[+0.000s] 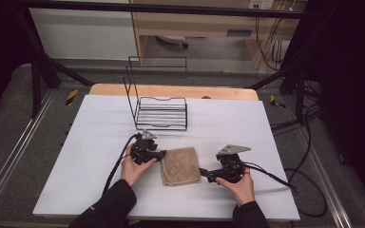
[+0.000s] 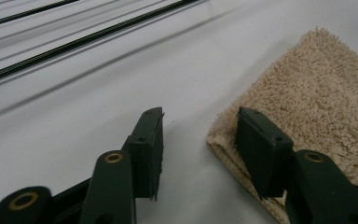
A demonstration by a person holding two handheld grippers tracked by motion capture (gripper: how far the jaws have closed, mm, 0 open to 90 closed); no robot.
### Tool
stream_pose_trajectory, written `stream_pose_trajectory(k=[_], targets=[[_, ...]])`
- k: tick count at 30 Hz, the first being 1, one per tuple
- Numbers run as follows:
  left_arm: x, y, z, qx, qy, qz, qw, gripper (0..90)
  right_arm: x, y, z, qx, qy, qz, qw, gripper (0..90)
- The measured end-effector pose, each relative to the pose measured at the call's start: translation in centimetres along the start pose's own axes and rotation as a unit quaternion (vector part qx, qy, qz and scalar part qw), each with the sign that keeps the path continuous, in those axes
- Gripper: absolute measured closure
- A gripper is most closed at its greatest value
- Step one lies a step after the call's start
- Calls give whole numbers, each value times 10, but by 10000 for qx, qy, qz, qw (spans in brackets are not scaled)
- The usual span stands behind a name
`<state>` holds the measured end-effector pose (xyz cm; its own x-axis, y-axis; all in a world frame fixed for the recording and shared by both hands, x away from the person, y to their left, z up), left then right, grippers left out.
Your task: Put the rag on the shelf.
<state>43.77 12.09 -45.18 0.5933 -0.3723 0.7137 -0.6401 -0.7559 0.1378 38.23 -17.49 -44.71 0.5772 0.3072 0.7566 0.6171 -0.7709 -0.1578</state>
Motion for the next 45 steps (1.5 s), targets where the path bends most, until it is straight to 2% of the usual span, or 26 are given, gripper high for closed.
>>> stream_pose_trajectory(k=[9,15,18,20,25,32,36,38,40,42,45], targets=[[-1,1,7,-239,-9,-179,9996,644,1,1,0,62,-9,32,10000,60],[0,3,9,-320,29,-242,9992,714,3,1,0,102,15,77,9999,58],[0,4,11,-315,37,-230,9992,740,4,3,1,93,44,19,9999,58],[0,5,11,-318,30,-212,9993,750,5,3,2,92,51,87,9999,58],[0,6,11,-357,12,-206,9992,807,10,6,4,56,79,44,9999,56],[1,8,12,-309,-9,-142,9994,824,23,7,13,37,156,44,9999,64],[1,9,12,-283,-11,-53,9996,825,32,9,22,-28,167,60,9998,114],[1,8,12,-300,-11,-52,9995,825,36,11,28,-13,166,189,9997,136],[1,8,12,-305,-9,-47,9995,825,40,14,38,-124,145,192,9996,207],[0,9,12,-295,-5,-32,9996,825,41,15,41,-159,139,198,9996,235],[0,8,12,-306,2,5,9995,824,42,16,52,-254,88,88,9996,334]])
Point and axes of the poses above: each handheld gripper's, and its own axes: z roughly forward along the jaws, x roughly out of its top, y roughly to its right, the point moved 1 cm from there along z, roughly forward along the jaws, and after that the axes turned 3 degrees about -x, right-handed, at the moved point
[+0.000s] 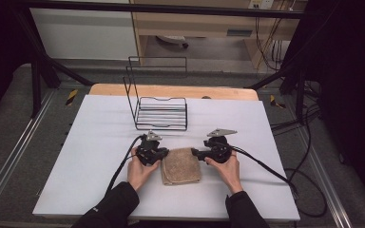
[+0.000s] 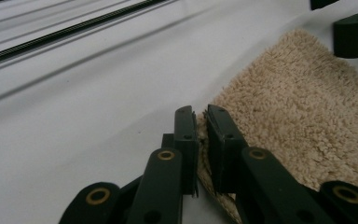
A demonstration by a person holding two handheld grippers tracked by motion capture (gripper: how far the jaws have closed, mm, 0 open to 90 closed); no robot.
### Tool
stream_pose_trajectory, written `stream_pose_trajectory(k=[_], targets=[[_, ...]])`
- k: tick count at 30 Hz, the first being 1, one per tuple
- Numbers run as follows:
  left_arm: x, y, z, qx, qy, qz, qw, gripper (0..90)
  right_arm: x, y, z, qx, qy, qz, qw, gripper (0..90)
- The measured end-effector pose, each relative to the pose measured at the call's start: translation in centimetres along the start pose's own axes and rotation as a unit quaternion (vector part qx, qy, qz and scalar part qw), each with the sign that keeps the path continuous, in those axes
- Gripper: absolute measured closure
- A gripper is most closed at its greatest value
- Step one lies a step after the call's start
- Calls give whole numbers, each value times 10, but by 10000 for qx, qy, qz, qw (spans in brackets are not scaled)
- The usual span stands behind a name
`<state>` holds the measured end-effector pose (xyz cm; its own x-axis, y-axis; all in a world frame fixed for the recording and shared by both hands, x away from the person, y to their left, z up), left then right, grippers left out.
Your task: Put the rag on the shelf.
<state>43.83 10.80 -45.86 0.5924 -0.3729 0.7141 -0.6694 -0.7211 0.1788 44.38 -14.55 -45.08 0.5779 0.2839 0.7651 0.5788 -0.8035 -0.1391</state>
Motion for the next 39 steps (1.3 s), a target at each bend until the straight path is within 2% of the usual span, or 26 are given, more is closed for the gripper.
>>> stream_pose_trajectory(k=[4,9,13,16,21,32,39], targets=[[0,0,0,8,-4,65,10000,825,-1,1,10,11,-69,-40,10000,443],[0,1,0,29,7,112,9999,824,-2,0,11,134,-143,31,9998,577],[0,0,0,-6,-1,100,9999,824,-4,-2,13,199,-256,90,9994,628],[0,-1,0,-50,10,81,10000,824,-5,-3,14,207,-247,133,9994,663],[0,-4,0,-137,15,33,9999,824,-6,-5,14,353,-300,230,9987,770],[-1,-5,-1,-226,44,-44,9997,839,-5,-5,14,429,-352,420,9976,841],[1,-7,-6,-296,130,-115,9994,856,-5,-6,11,401,-249,384,9981,857]])
Point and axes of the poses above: each handheld gripper's, and its own axes: z roughly forward along the jaws, x roughly out of its top, y roughly to its right, the point moved 1 cm from there along z, roughly forward along the jaws, and after that the axes turned 3 degrees about -x, right-handed, at the moved point
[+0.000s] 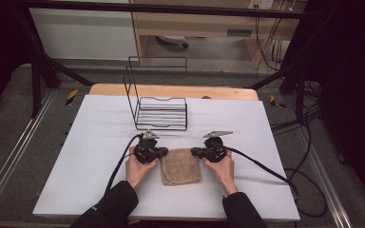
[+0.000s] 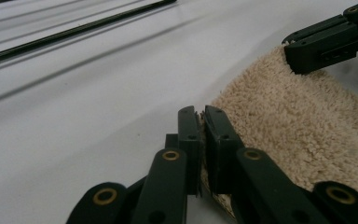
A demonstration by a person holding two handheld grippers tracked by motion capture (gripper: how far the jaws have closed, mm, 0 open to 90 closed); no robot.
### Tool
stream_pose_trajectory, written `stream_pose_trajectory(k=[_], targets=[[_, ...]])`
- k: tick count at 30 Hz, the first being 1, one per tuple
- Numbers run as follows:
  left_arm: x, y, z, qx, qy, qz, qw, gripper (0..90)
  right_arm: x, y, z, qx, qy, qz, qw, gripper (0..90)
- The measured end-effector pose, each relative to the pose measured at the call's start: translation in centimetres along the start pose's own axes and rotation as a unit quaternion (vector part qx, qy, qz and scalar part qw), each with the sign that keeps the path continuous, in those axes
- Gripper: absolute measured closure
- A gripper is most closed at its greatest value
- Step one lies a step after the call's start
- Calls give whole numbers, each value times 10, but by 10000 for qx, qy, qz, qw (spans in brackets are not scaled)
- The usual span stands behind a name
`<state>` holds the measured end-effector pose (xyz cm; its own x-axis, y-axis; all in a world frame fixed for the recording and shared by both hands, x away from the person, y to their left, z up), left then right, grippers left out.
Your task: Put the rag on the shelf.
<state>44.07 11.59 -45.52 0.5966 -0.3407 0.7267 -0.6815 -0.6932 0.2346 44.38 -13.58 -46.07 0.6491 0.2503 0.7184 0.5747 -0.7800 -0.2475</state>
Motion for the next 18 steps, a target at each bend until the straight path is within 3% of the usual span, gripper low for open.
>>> stream_pose_trajectory(k=[18], targets=[[16,19,-35,-118,642,251,9976,859,10,-10,-39,248,639,19,9976,860]])
Point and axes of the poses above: each handheld gripper's, and its own axes: z roughly forward along the jaws, x roughly out of its top, y roughly to its right, the point moved 1 cm from there along z, roughly forward along the jaws, and after that the axes turned 3 degrees about -x, right-handed, at the moved point
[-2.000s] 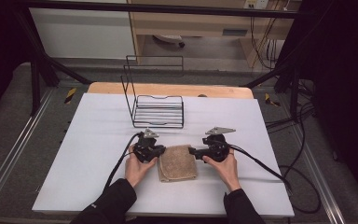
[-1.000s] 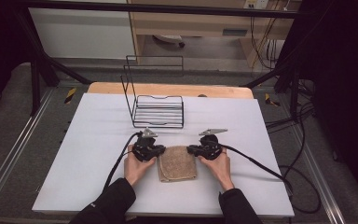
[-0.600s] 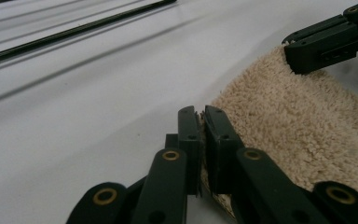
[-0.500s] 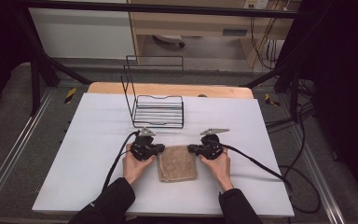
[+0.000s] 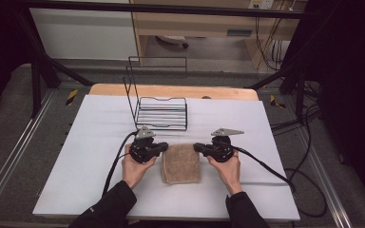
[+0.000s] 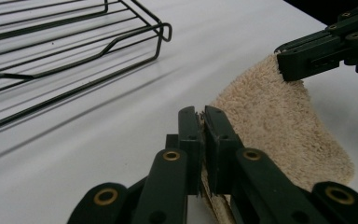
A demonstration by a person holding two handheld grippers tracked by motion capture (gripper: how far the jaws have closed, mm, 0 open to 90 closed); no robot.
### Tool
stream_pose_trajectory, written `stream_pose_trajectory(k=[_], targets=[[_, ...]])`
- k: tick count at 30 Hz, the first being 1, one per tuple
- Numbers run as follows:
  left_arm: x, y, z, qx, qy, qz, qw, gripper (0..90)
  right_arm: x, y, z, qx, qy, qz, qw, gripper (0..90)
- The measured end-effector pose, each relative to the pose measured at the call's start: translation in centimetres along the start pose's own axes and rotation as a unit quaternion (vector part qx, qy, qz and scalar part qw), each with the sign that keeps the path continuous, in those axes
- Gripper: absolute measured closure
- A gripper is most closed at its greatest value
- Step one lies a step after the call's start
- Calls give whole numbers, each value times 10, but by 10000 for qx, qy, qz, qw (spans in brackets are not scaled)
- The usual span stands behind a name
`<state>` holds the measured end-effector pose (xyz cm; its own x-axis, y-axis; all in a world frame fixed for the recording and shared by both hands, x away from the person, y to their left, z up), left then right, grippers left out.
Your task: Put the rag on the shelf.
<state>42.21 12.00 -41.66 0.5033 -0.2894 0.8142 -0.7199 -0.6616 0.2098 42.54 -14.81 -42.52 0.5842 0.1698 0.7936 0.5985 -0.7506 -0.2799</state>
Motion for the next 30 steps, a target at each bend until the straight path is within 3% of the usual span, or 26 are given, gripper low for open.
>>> stream_pose_trajectory(k=[6,30], targets=[[5,6,-7,79,117,164,9998,860,4,-4,-8,-14,127,-136,9998,860],[24,17,-36,74,579,387,9975,861,23,-23,-35,45,700,-451,9965,865]])
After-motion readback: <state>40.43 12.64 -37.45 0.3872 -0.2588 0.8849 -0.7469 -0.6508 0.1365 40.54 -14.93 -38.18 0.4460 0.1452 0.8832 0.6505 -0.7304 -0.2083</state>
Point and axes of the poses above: each handheld gripper's, and its own axes: z roughly forward along the jaws, x roughly out of its top, y roughly to its right, the point moved 1 cm from there along z, roughly forward along the jaws, and after that the axes turned 3 degrees about -x, right-handed, at the moved point
